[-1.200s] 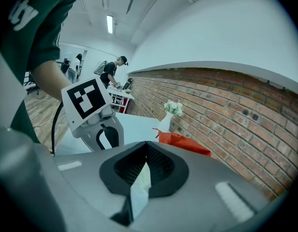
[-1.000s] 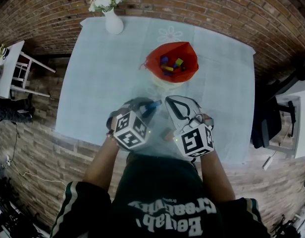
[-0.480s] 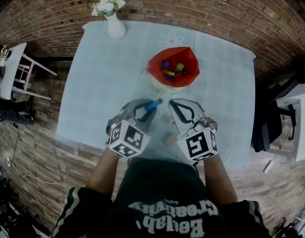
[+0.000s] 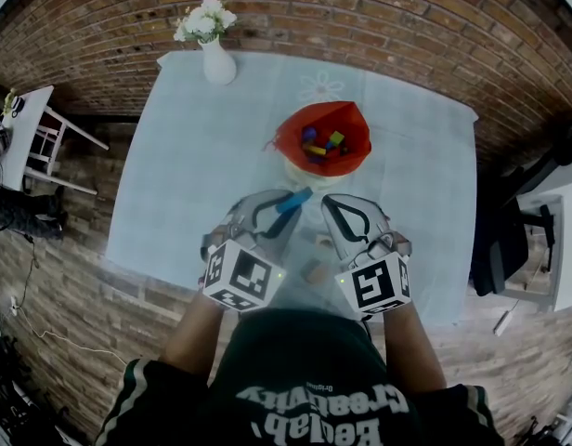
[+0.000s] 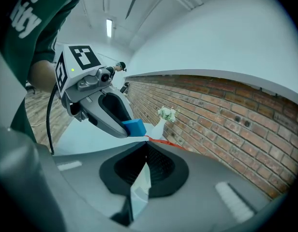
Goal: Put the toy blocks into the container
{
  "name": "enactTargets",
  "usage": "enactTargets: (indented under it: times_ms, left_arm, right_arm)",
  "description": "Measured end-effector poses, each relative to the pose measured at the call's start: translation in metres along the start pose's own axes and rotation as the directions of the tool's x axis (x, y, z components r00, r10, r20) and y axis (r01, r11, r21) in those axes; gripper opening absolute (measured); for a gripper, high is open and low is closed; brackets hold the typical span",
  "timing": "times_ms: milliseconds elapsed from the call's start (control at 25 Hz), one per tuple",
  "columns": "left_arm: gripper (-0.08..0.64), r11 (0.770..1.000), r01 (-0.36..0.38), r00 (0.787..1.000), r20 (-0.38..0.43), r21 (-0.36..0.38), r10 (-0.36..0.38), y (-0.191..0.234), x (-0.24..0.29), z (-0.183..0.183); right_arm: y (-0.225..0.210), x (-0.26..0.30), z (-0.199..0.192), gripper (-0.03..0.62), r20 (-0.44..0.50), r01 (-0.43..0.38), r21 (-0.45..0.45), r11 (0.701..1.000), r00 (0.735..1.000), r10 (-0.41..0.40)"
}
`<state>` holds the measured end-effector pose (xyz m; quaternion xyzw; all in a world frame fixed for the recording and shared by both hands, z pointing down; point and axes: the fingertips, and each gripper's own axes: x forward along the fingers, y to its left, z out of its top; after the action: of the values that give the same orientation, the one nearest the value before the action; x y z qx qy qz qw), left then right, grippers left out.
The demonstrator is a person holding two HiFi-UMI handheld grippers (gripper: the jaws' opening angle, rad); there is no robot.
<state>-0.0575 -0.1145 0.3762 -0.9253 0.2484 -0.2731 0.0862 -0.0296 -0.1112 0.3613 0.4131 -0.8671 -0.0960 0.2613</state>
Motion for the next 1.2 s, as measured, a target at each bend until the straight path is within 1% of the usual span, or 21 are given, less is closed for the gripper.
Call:
enactTargets:
  times_ms: [360,720,920,1200]
  left_arm:
    - [0.074,1.000,0.001,1.000,0.003,0.008,-0.001,0.001,0.012,0.009]
    - [0.074,0.999,-0.007,1.000,0.014,0.043,0.006,0.020,0.047,0.030]
    - [0.074,0.997,0.004,1.000,-0.014,0.073,-0.003,0.032,0.077,0.031]
    - [0.074,0.997,0.019,0.998,-0.058,0.074,-0.015,0.042,0.118,0.018]
  right_arm:
    - [-0.010,-0.001,-0.003,0.006,-0.002,0.020,-0.010,1.000,1.000,-0.020]
    - [-0.040,0.001,-0.004,0.006,0.020,0.053,-0.010,0.999,0.998,-0.053]
    - [-0.058,0.000,-0.009,0.006,0.015,0.071,-0.004,0.997,0.997,-0.071]
    - [-0.073,0.002,-0.015,0.006,0.014,0.081,0.004,0.997,0.997,-0.081]
